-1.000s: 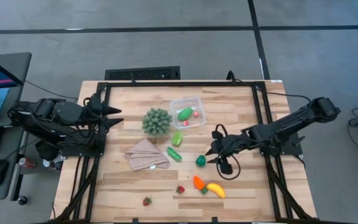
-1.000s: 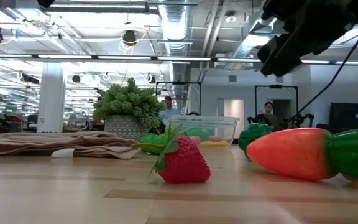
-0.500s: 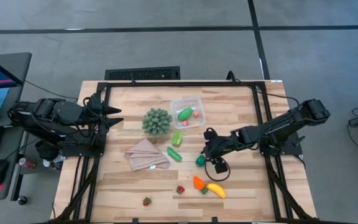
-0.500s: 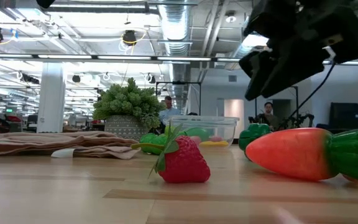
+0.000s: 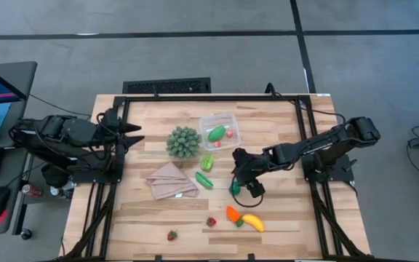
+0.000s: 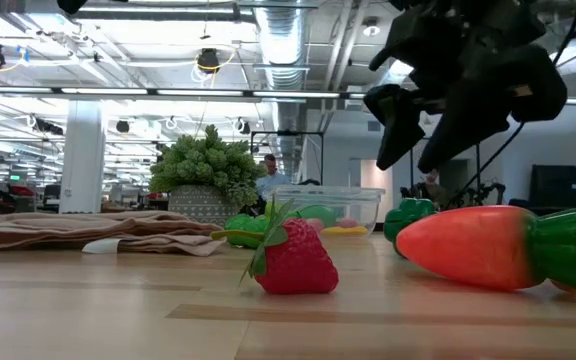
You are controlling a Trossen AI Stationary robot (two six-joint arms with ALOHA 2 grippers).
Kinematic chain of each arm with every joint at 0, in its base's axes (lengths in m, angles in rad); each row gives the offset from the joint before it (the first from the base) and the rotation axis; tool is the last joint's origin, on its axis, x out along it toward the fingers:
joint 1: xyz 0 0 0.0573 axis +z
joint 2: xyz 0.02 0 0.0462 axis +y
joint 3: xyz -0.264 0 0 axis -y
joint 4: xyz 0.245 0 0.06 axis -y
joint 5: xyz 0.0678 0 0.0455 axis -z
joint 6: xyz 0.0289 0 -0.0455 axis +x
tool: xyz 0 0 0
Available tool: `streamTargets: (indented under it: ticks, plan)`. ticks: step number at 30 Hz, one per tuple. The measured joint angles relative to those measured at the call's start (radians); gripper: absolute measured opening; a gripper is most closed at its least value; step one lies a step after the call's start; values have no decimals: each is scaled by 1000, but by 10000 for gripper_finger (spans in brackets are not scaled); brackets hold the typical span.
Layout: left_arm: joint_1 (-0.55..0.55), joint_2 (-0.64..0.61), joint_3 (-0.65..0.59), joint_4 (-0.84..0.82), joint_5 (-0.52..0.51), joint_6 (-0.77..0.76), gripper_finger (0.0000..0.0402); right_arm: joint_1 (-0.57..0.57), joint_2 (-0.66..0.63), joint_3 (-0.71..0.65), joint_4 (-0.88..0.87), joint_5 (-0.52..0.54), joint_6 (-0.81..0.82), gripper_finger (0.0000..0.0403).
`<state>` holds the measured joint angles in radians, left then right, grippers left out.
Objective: Pick and placing Produce into tupperware
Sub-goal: Put the green bell pepper into the transparent bin
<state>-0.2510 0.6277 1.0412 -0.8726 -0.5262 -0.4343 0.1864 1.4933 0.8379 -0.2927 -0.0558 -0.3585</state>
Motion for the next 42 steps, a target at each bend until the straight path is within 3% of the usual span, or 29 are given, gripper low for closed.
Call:
streamTargets:
  ticks: [11,19,42]
  plan:
    - [0,0,0,0,-30,-13,180,1,0,0,-14,-85,-122,249]
    - [0,0,0,0,-31,-26,180,14,90,-1,-10,-99,-232,249]
    - [0,0,0,-2,-66,-34,180,0,139,-1,72,-131,-245,249]
